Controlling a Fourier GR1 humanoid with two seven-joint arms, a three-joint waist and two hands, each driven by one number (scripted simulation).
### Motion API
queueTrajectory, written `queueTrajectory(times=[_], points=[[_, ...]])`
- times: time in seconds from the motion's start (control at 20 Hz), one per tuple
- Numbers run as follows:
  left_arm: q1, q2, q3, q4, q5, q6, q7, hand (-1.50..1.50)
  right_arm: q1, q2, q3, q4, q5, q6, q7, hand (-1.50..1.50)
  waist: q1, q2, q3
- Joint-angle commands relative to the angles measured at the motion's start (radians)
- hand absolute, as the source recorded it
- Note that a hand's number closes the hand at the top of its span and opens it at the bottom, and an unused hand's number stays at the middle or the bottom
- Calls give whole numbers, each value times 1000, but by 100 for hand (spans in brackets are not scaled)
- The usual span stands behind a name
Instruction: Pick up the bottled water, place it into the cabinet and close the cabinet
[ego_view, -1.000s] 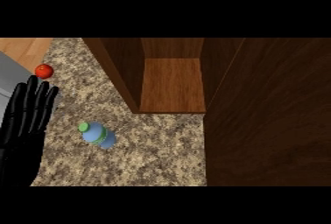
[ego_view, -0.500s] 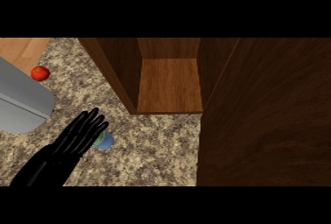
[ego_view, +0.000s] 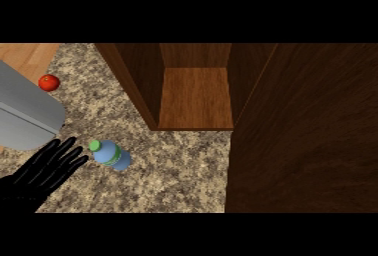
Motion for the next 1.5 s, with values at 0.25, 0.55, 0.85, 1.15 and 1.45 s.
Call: queueTrajectory(times=[0.25, 0.55, 0.85, 1.15, 1.45], points=[[60, 29, 140, 94, 67, -163, 12, -150, 140, 22, 46, 18, 27, 65, -110, -150, 2, 0, 0], [24, -38, 172, 193, 20, -255, -33, -150, 110, 7, 6, -5, 0, 62, -92, -150, 3, 1, 0], [-46, -28, 251, 321, -1, -316, -59, -150, 142, 23, 63, 35, 57, 72, -147, -150, 1, 1, 0], [-115, -65, 242, 297, -86, -220, -27, -150, 157, -6, -14, 102, 9, 137, -236, -150, 1, 1, 0], [-260, -80, 290, 535, -241, -326, -157, -150, 210, -5, 53, 35, 50, 134, -220, -150, -4, 1, 0]])
